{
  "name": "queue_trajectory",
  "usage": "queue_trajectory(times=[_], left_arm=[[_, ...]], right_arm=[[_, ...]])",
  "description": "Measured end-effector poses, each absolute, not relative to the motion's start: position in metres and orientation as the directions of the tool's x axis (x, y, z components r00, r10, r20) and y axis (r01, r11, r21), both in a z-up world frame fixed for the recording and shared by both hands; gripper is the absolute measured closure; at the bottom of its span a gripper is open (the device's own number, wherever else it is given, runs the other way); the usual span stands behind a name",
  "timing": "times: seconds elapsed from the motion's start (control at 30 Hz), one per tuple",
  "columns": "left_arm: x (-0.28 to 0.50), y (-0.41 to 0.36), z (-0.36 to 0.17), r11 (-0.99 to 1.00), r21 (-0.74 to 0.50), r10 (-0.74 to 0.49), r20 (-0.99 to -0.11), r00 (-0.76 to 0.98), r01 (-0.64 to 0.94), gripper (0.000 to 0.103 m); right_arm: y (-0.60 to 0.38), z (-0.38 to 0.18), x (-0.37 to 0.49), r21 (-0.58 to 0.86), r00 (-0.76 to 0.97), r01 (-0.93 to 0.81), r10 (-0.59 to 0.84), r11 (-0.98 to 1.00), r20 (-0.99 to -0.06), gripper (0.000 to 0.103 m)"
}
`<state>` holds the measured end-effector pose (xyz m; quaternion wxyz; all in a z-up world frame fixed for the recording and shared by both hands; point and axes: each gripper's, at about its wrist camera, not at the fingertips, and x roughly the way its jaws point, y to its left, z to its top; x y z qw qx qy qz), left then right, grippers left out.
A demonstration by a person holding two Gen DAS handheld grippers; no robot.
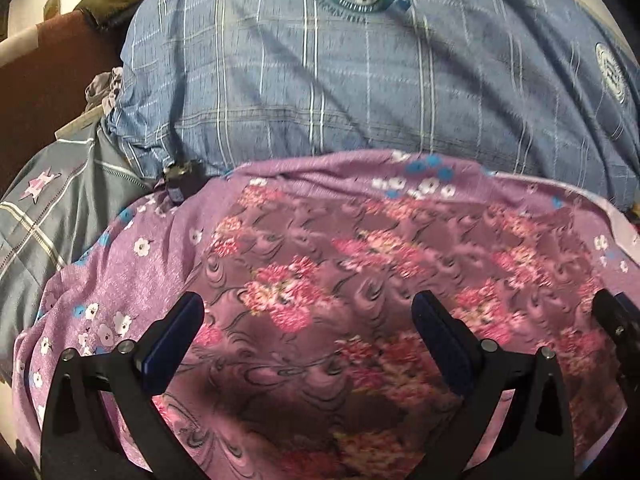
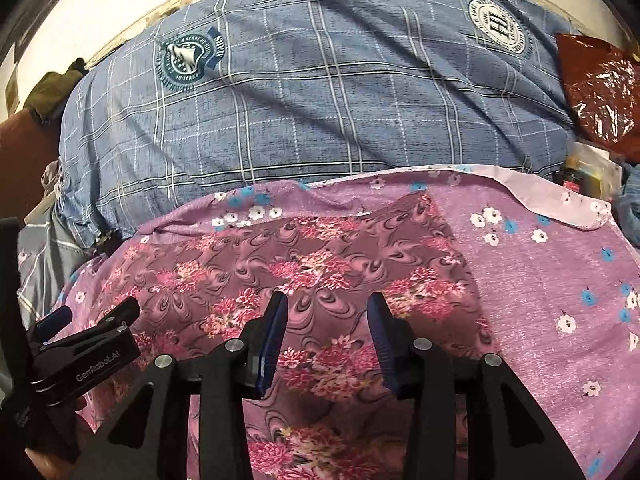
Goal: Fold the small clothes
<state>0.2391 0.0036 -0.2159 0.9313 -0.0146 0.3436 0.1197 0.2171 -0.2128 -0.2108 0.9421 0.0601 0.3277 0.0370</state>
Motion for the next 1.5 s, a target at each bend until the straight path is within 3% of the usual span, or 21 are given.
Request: queue_trajectory(times=[0.27,0.73,1.5], left_arm=[[0.238,-0.014,-0.206,0.982,0.025,0.162,-0.626,0.763,-0.187,0.000],[0.231,-0.023,-0.201,0.995,-0.028,0.058,-0.611,0.790,-0.095,0.000],[0.219,-0.028,-0.197,0.999,0.015,0.040,-0.561,0.827,-0.038,0.000]], right_arm=[[-0.224,-0.212,0.221,0.155,0.777,0.009,0.091,0.988,-0.623,0.061],[-0.222,-0.227,0.229,0.064,0.731,0.042,0.013,0.997,-0.683,0.061],[-0.205,-0.220,0.225,-0.025,0.759,0.014,-0.027,1.000,-0.651,0.061]])
